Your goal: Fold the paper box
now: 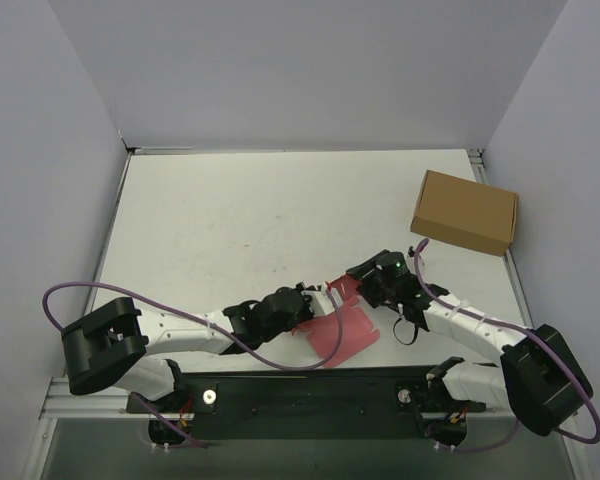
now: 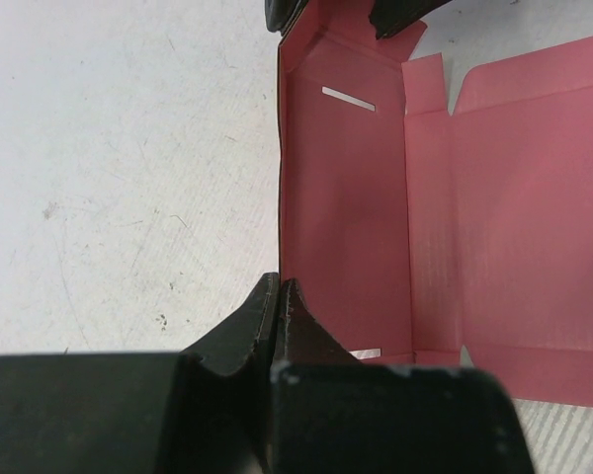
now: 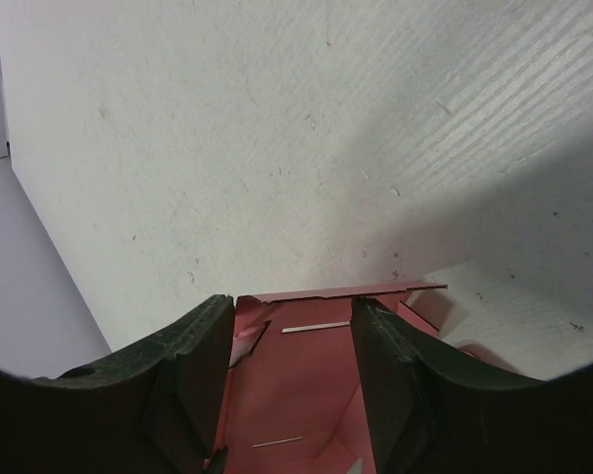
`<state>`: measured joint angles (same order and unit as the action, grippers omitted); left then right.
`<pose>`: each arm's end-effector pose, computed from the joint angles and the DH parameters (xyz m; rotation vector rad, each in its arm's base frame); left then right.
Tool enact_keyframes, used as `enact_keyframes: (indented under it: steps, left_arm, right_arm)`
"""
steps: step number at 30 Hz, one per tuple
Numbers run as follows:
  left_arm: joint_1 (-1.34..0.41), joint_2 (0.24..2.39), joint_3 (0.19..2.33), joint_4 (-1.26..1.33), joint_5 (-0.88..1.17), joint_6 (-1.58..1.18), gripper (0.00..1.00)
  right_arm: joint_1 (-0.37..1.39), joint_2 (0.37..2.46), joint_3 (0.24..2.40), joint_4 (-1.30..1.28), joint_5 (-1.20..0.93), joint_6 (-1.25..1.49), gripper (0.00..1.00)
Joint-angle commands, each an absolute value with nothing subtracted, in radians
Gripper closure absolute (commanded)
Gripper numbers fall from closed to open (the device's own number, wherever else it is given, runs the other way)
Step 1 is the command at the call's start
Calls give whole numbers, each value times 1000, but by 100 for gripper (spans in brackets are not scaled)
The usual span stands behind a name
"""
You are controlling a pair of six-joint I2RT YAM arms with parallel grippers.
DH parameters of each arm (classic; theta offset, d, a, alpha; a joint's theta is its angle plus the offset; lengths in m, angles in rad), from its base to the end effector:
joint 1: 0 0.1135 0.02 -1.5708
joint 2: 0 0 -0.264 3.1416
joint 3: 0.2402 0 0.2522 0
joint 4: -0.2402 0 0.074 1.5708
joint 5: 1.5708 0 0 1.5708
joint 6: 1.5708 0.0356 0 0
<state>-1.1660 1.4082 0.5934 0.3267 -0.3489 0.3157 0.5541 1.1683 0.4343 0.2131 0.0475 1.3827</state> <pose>0.1230 -0.2561 0.1866 1.2056 1.6353 -0.1767 0.1996 0.1215 0.1823 0.9530 2.0885 1.0645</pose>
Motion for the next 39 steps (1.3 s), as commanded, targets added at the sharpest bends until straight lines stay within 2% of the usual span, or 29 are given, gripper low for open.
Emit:
enact_keyframes:
  steps: [1, 17, 19, 20, 23, 28, 32, 39]
  left_arm:
    - [-1184, 1390, 574, 345, -345, 337, 100]
    - [-1206, 1396, 586, 338, -374, 344, 100]
    - [-1204, 1414, 607, 304, -411, 327, 100]
    - [-1206, 1420, 627, 278, -417, 321, 100]
    - [-1204, 1434, 637, 259, -431, 308, 100]
    - [-1206, 1427, 640, 252, -437, 311, 100]
    - [-1204, 1417, 637, 259, -422, 318, 100]
    - [-1206, 1401, 623, 270, -408, 327, 100]
  right_arm:
    - [514, 1201, 425, 262, 46, 1384, 51]
    - [436, 1327, 454, 347, -66, 1293, 58]
    - [439, 1260, 437, 304, -36, 1292, 55]
    - [442, 1228, 431, 279, -25, 1293, 50]
    - [488, 1077, 410, 163, 73, 1313, 43]
    - [670, 878, 390, 32, 251, 1396, 39]
    - [750, 905, 420, 54, 258, 1445, 44]
    - [772, 1077, 469, 179, 210, 1454, 48]
